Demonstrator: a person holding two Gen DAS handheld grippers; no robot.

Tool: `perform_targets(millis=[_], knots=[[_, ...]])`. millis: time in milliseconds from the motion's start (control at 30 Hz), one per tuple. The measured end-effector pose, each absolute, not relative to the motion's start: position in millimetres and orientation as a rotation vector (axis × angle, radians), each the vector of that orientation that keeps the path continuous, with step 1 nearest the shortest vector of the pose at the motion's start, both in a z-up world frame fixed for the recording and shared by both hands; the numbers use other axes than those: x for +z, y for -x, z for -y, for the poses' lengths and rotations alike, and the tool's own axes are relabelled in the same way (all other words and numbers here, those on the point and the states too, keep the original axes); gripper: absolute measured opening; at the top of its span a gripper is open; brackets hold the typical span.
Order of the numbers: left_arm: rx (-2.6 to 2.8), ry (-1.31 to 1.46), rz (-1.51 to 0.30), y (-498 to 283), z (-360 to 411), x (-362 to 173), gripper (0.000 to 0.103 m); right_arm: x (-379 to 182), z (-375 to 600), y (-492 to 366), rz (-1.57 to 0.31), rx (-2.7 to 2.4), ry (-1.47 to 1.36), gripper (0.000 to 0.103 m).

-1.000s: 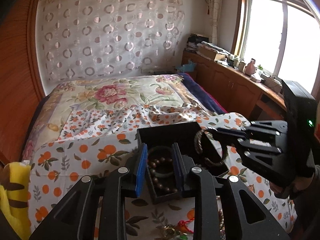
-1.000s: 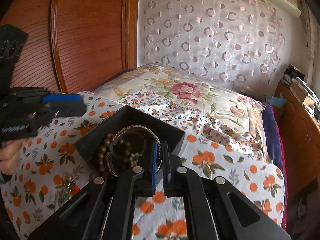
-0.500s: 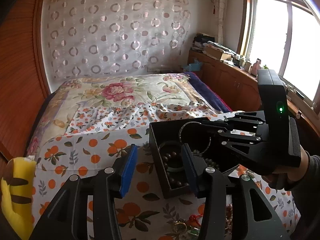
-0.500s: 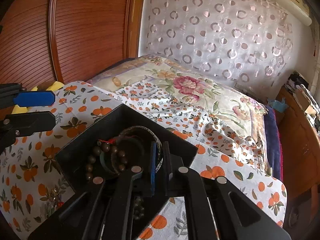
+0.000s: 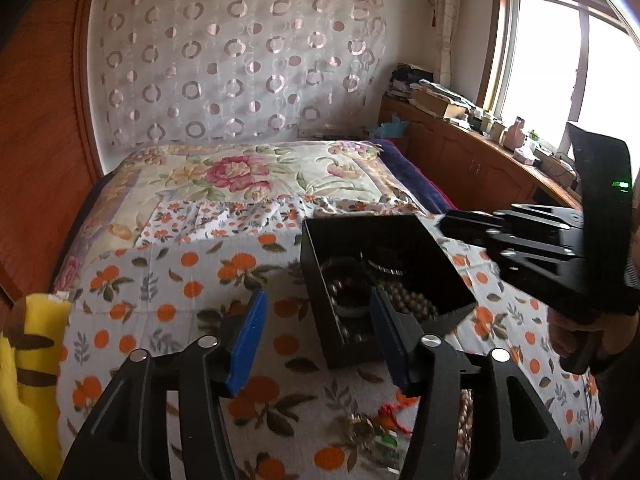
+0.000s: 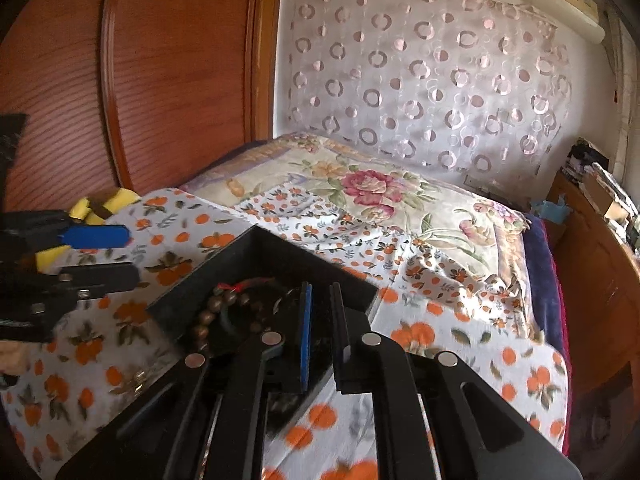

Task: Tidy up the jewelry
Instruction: 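Withdraw both open grippers from the box back over the remaining jewelry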

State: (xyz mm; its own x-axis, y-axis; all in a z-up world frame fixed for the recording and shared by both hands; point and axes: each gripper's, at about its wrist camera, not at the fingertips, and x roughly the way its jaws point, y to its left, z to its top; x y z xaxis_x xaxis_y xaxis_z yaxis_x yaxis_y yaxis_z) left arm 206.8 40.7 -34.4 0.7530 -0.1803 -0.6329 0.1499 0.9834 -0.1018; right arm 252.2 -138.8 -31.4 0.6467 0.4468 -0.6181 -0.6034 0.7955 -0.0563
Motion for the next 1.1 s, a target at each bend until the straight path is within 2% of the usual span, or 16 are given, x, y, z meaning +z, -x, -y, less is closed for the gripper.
perform_targets(millis=[567,733,800,867,1100], knots=[[-0.231,0.069,-0.79,-146.3,-10.6,-73.4,0.059,-67.4,178.3,-171.9,-0.726,0.613,0.211,0.012],[-0.26,0.05,-0.806,-131.9,10.4,-79.7,0.059,-77.9,192.4,-149.4,-0.759,0.599,0.196,0.018],[-0.273,0.037,-0.807,-124.7,20.6,-79.7,0.059,-80.1,198.2,-140.6,-0.763,0.59,0.183,0.031],[-0.286,0.024,-0.804,-117.7,30.0,-78.9,0.059,-81.5,204.6,-131.0,-0.764,0.583,0.174,0.037],[-0.288,-0.029,-0.796,-105.9,55.8,-80.8,0.059,-89.4,224.2,-109.0,-0.762,0.539,0.176,0.038]])
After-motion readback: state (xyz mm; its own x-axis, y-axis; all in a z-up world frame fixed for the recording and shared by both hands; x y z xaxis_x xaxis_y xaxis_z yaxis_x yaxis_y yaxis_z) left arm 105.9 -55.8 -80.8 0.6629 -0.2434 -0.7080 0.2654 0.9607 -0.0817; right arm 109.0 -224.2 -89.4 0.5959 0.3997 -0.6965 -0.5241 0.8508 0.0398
